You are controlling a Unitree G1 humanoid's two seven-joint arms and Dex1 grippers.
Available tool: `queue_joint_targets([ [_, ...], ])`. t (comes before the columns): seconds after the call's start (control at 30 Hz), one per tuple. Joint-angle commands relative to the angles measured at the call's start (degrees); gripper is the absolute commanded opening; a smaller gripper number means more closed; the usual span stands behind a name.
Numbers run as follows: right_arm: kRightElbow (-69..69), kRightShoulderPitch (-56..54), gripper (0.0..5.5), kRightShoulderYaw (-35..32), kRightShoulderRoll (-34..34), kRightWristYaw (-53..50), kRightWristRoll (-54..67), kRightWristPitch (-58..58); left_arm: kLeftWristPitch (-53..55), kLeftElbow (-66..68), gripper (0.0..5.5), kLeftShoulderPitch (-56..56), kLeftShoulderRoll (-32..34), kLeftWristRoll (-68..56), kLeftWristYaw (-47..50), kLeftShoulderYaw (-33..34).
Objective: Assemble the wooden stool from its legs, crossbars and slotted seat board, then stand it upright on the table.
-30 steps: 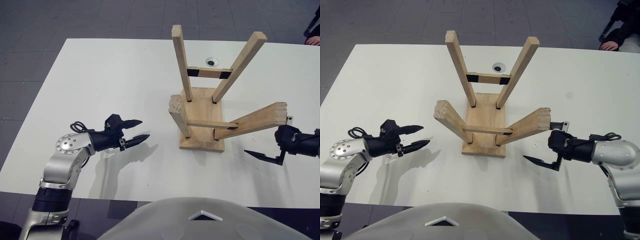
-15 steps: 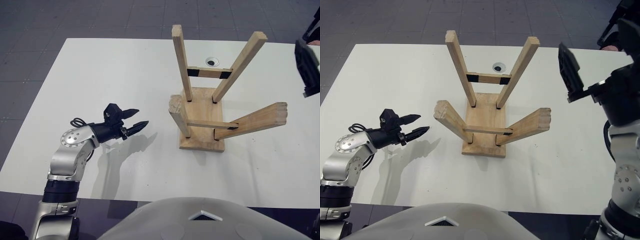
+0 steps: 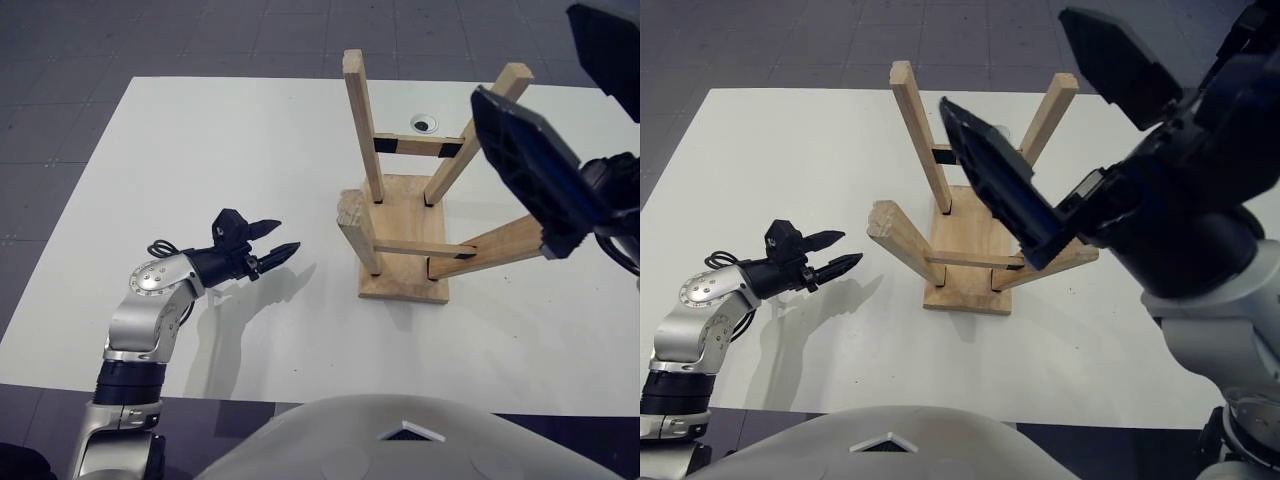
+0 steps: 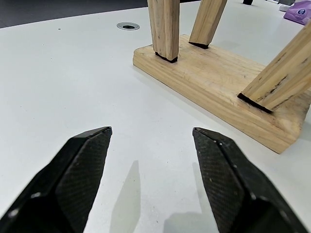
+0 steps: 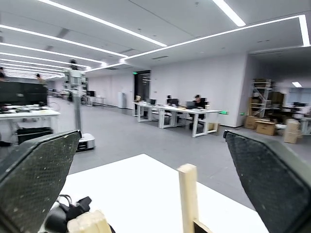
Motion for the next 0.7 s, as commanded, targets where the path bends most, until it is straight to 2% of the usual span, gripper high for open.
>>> queue_joint_targets([
  [0.03,-0.19,-3.87,5.46,2.28,-2.47,-4.28,1.47,-1.24,0.29,0.1,3.1,-0.06,0.08,0.68,0.4,0.14],
  [0.17,1.94,-9.18,5.46,1.11,-4.05,-8.33,1.65,-3.24,0.26,0.24,3.1,-0.09,0.07,0.7,0.34,0.11],
  [0.3,4.91,-16.23,5.46,3.24,-2.91,-14.24,0.47,-4.71,0.23,0.31,3.1,-0.1,-0.03,0.72,0.42,0.13],
  [0.4,3.81,-16.75,5.46,10.31,-0.83,-17.09,0.44,-2.64,0.36,0.13,3.1,0.01,0.04,0.62,0.37,0.16],
  [0.5,3.73,-14.38,5.46,24.07,5.75,-19.64,-3.3,2.06,0.52,-0.23,3.1,0.31,0.34,0.59,0.2,0.21],
  [0.63,-0.22,1.93,5.46,16.41,-0.63,-8.95,-3.2,0.92,0.86,-0.45,3.1,0.15,0.56,0.48,0.06,0.19],
  [0.7,-0.23,7.19,5.46,12.97,-1.41,-4.17,-4.48,-0.57,0.9,-0.43,3.1,0.16,0.51,0.47,0.03,0.17],
])
